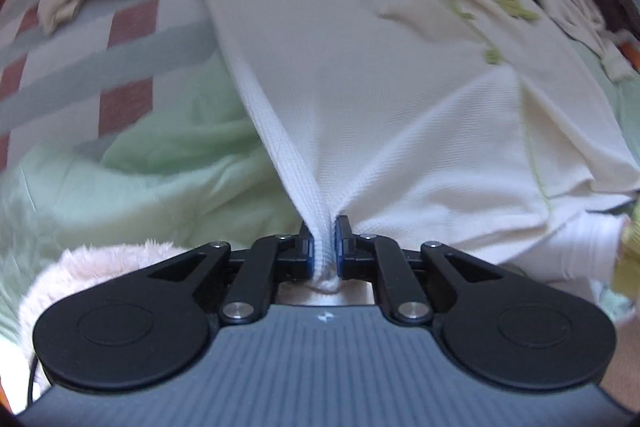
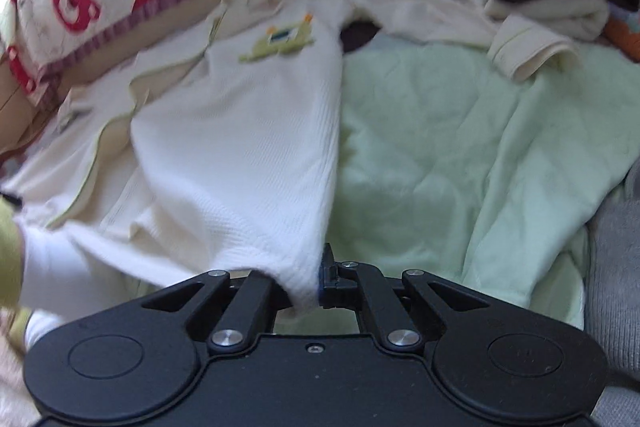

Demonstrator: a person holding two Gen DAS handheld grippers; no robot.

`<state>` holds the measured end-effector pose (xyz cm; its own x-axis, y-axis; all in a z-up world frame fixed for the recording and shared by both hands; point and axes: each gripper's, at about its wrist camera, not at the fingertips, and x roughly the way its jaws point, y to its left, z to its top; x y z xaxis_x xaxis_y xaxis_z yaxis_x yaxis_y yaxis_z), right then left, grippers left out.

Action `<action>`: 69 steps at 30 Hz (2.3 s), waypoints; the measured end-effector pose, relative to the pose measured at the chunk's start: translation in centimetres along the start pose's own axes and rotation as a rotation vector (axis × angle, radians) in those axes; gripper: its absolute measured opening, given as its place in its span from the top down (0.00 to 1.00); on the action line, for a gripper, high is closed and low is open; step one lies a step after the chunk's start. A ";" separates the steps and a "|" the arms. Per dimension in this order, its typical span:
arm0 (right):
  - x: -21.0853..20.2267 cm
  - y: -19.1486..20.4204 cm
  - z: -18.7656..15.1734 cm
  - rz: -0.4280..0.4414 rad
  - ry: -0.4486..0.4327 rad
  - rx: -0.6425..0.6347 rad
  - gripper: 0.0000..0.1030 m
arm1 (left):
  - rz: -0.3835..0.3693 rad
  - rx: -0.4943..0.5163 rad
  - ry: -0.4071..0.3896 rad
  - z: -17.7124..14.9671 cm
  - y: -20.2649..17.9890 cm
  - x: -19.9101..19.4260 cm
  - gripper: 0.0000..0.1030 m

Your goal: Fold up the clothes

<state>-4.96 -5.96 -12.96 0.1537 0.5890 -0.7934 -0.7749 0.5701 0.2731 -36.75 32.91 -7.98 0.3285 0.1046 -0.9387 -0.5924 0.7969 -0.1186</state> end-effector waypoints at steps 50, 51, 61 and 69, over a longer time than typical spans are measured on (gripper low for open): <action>10.2 17.1 8.5 0.830 0.387 -0.253 0.92 | -0.281 0.006 -0.163 9.5 -7.6 3.7 0.58; 10.5 17.3 8.3 0.831 0.403 -0.264 0.92 | -0.288 0.012 -0.156 9.5 -7.8 3.9 0.58; 13.3 17.7 9.3 0.913 0.496 -0.258 0.88 | -0.257 0.004 -0.017 9.6 -9.6 9.2 0.55; 11.8 16.6 12.7 0.852 0.423 -0.260 0.64 | -0.244 0.003 -0.031 9.2 -8.5 8.0 0.54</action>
<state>-8.24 17.78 -10.88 -0.7112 0.4621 -0.5298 -0.6431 -0.1232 0.7558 -22.34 32.42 -11.52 0.4840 -0.0730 -0.8720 -0.4910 0.8022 -0.3396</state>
